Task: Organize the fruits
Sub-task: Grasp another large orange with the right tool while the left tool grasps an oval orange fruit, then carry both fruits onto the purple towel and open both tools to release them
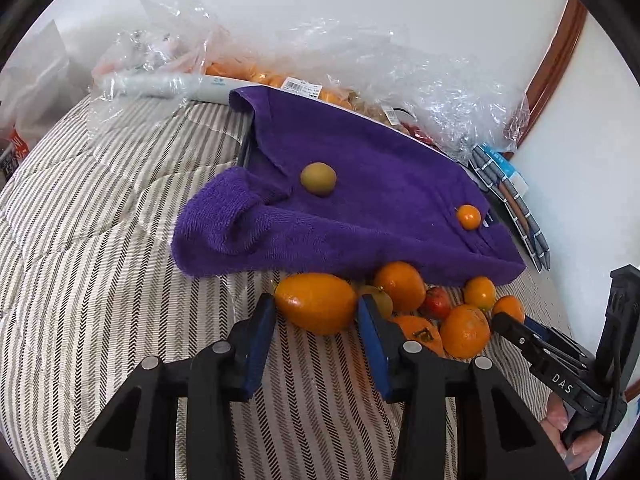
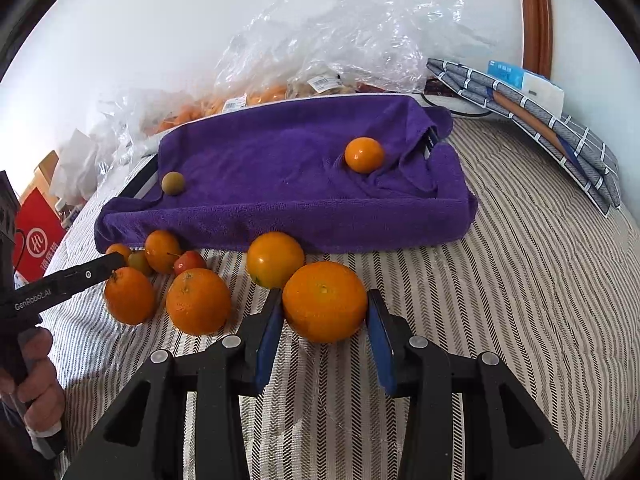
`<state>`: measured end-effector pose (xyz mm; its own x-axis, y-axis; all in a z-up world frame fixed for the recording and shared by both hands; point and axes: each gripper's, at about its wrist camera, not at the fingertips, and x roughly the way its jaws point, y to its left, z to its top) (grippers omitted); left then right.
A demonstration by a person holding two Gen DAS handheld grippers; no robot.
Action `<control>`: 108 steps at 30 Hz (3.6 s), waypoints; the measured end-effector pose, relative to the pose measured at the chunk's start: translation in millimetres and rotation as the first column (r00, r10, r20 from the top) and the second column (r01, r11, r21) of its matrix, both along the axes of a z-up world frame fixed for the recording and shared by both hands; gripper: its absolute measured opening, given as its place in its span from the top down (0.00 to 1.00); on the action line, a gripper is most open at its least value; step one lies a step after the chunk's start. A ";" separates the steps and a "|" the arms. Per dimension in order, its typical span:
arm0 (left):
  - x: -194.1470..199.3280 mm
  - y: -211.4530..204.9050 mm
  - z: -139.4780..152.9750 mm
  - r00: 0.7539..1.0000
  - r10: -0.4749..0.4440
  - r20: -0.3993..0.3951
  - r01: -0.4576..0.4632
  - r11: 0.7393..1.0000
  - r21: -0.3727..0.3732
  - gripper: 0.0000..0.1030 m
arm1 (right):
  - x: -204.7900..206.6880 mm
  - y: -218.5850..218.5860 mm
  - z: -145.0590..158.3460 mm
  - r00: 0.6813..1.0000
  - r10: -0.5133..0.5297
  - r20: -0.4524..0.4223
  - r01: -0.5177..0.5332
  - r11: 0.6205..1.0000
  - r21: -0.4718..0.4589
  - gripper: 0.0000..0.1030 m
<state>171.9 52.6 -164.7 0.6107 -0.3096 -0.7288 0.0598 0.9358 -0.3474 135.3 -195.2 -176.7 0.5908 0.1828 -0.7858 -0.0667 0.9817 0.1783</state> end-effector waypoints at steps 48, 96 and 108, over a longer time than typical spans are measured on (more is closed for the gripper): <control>-14.8 21.5 37.5 0.977 0.126 0.172 -0.120 0.992 -0.046 0.60 | -8.3 -27.8 6.9 0.997 -0.070 0.027 0.065 0.986 0.151 0.60; 77.2 -39.5 12.7 0.998 -0.003 0.063 -0.004 0.995 0.103 0.60 | 73.5 -16.5 3.4 0.995 -0.024 0.098 0.021 0.999 0.031 0.59; 75.9 -39.0 17.6 0.997 -0.014 0.080 0.007 0.996 0.089 0.55 | 64.2 -15.4 10.9 0.989 -0.036 0.144 0.033 0.999 0.020 0.42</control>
